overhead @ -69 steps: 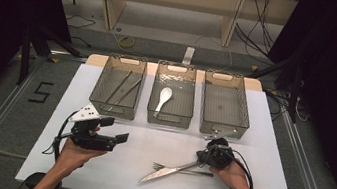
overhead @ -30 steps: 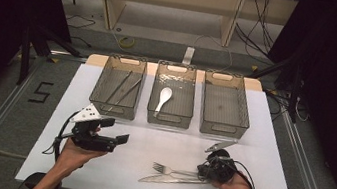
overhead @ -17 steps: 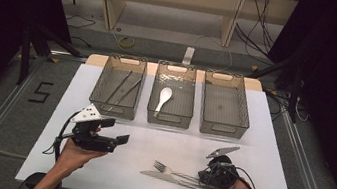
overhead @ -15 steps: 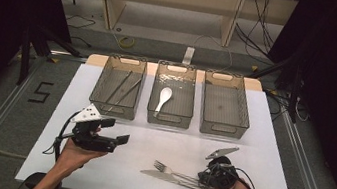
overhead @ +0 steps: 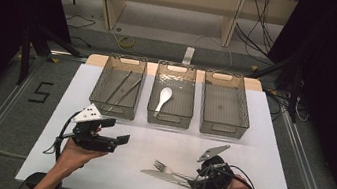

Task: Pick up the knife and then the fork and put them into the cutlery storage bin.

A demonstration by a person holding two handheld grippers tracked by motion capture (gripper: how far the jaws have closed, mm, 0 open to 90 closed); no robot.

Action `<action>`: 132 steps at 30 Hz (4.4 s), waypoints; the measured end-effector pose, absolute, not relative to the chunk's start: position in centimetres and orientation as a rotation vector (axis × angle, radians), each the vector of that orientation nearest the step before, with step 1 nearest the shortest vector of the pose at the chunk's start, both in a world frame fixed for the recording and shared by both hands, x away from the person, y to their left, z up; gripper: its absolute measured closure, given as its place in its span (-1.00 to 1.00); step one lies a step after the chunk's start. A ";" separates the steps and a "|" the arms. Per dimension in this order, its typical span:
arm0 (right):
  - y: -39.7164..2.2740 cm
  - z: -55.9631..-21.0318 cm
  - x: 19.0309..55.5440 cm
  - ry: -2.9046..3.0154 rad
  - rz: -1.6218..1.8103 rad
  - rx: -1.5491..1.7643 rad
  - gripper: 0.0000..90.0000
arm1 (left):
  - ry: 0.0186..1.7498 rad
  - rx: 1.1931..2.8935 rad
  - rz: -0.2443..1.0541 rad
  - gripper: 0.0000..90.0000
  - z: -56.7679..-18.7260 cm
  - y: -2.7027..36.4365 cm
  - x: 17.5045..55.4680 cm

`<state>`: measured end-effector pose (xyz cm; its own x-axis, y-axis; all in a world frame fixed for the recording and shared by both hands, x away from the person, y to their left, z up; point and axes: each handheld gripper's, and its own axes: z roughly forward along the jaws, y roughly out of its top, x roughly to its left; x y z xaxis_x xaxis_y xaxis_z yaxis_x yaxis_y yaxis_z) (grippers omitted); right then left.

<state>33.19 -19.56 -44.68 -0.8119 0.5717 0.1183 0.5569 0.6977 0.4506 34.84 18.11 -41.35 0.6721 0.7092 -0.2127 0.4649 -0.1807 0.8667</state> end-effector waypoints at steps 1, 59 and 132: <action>-19.3 -44.7 33.1 2.879 0.731 0.935 -0.09 | 0.930 1.828 0.289 -0.62 -41.3 18.1 34.8; -15.2 -45.9 33.1 2.991 0.382 0.655 0.63 | 0.913 1.824 0.298 -0.62 -41.3 18.0 34.7; -19.7 -38.9 39.7 2.767 0.778 0.949 0.81 | 0.932 1.776 0.292 -0.62 -41.1 18.6 34.9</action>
